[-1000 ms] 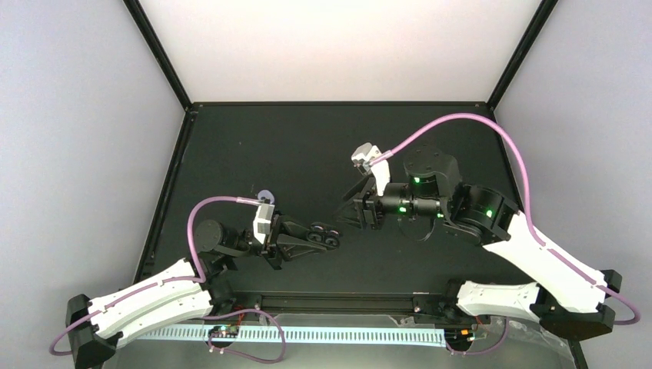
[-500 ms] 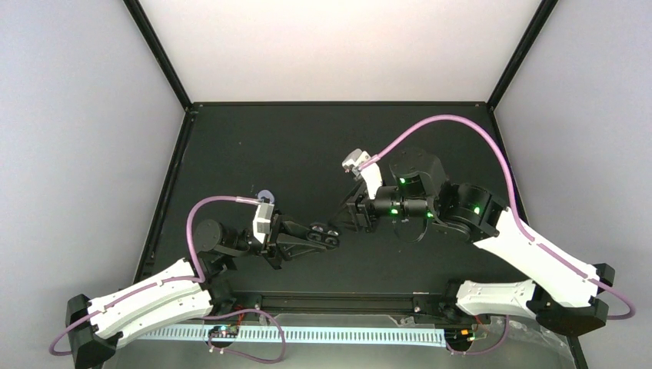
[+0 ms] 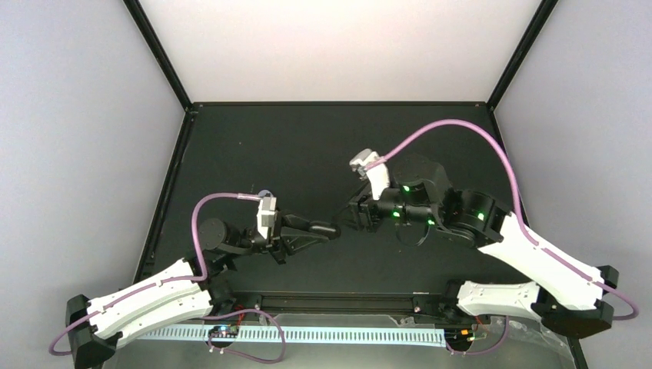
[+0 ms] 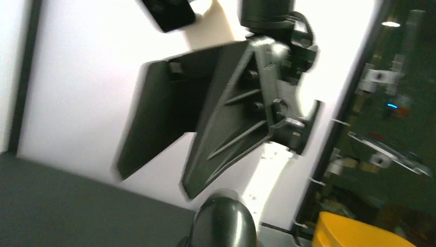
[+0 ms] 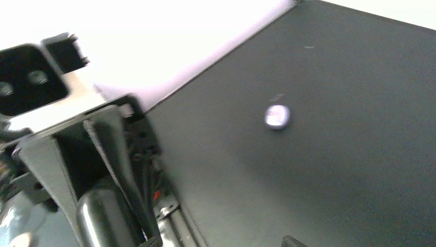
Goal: Insert the wireless bluetooth earbuds into the charging case
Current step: Close the charging case, then place the charging case at the center of the board.
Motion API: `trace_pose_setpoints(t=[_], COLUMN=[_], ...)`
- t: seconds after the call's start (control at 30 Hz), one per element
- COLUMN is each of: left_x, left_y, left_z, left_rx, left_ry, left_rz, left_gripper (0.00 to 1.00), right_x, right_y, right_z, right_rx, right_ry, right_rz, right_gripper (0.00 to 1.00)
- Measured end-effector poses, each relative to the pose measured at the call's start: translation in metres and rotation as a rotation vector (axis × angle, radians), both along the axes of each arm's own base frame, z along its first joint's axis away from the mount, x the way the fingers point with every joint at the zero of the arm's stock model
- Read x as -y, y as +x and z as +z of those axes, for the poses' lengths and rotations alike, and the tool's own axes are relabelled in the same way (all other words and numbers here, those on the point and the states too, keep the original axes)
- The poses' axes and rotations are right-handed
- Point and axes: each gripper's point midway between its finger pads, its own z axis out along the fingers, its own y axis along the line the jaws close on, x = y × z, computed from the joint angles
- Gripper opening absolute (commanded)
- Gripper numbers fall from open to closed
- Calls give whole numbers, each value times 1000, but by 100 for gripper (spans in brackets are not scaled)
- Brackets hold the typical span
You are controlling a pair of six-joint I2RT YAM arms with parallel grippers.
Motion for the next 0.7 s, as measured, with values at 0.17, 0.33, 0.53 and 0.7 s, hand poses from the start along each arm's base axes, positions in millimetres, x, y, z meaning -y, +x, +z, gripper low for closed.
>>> trace_pose_setpoints(t=[0.17,0.33,0.53,0.7], left_x=[1,9,32,60], left_y=[55,142,211,231], left_z=[-28,-77,-186,-251], left_rx=[-184,-422,-695,-811], left_ry=[102,303,592,740], left_rz=[244,467,509,459], left_gripper=[2,2,2,2], right_x=[59,109,131,152], right_y=[32,45,45,34], right_z=[-10,-53,-134,-159], right_rx=[61,58,-10,-58], right_ry=[45,41,-77,-27], right_rz=[-345,-581,-685,-720], right_gripper=[70,70,73,77])
